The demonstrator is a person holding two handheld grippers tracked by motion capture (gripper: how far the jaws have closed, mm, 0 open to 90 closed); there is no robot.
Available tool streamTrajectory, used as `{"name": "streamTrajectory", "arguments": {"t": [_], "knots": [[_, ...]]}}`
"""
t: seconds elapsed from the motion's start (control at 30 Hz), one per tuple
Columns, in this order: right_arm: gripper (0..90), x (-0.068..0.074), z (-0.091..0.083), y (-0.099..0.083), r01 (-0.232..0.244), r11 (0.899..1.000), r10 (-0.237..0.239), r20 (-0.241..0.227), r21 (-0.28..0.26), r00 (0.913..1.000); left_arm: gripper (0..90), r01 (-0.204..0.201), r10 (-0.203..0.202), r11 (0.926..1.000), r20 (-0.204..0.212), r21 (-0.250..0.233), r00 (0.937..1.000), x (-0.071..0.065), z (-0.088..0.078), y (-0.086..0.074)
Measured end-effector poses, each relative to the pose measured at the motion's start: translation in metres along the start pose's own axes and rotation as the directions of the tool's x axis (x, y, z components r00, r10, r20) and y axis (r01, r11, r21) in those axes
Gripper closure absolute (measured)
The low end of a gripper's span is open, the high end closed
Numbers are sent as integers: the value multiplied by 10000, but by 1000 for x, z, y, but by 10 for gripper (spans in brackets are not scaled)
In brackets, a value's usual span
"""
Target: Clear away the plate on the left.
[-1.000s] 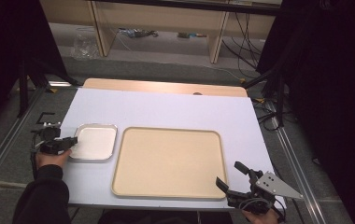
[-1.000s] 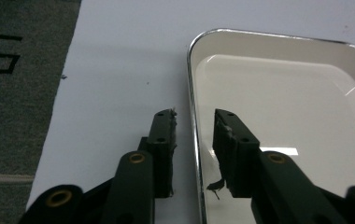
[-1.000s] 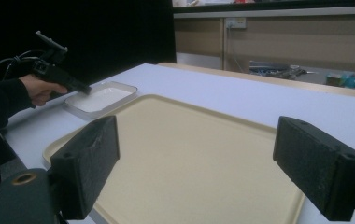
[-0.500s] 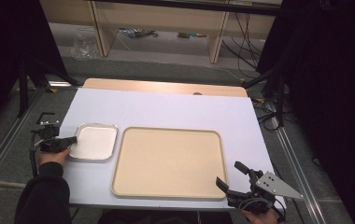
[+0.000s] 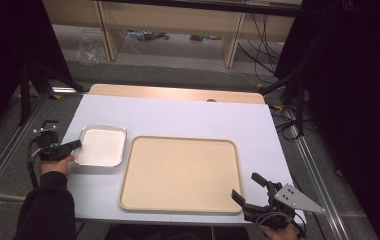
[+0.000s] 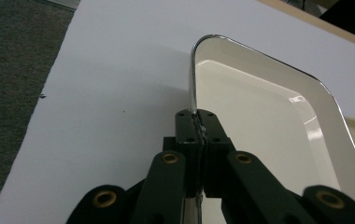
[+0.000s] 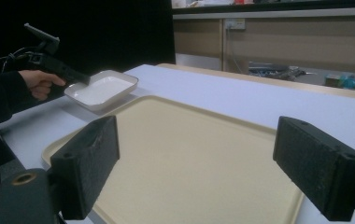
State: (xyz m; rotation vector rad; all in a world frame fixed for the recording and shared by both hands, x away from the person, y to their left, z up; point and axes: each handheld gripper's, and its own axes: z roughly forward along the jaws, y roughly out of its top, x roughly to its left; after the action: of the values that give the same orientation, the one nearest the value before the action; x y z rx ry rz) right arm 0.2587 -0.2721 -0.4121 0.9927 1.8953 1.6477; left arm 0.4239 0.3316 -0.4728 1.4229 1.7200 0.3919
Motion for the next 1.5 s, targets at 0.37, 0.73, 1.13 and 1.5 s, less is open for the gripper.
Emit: {"name": "streamTrajectory", "arguments": {"t": [0.37, 0.73, 1.13, 1.5], "knots": [[154, 0, 0, 0, 13, 10000, -13, 62, 25, 10000, 880, -112, 114, 9999, 441, -42, 9990, -14, -2, 2], [154, 1, -1, 0, -183, 9997, 182, 87, 131, 9998, 880, -517, 509, 9986, 920, 73, 9945, -30, -2, 1], [154, -1, -2, 1, 90, 9998, -91, 30, 157, 10000, 881, -1234, 1137, 9914, 1813, 429, 9768, -66, 5, -6], [154, 1, -3, 1, -130, 9993, 123, 212, 355, 9997, 880, -2046, 1738, 9755, 2866, 811, 9422, -110, 14, -20]]}}
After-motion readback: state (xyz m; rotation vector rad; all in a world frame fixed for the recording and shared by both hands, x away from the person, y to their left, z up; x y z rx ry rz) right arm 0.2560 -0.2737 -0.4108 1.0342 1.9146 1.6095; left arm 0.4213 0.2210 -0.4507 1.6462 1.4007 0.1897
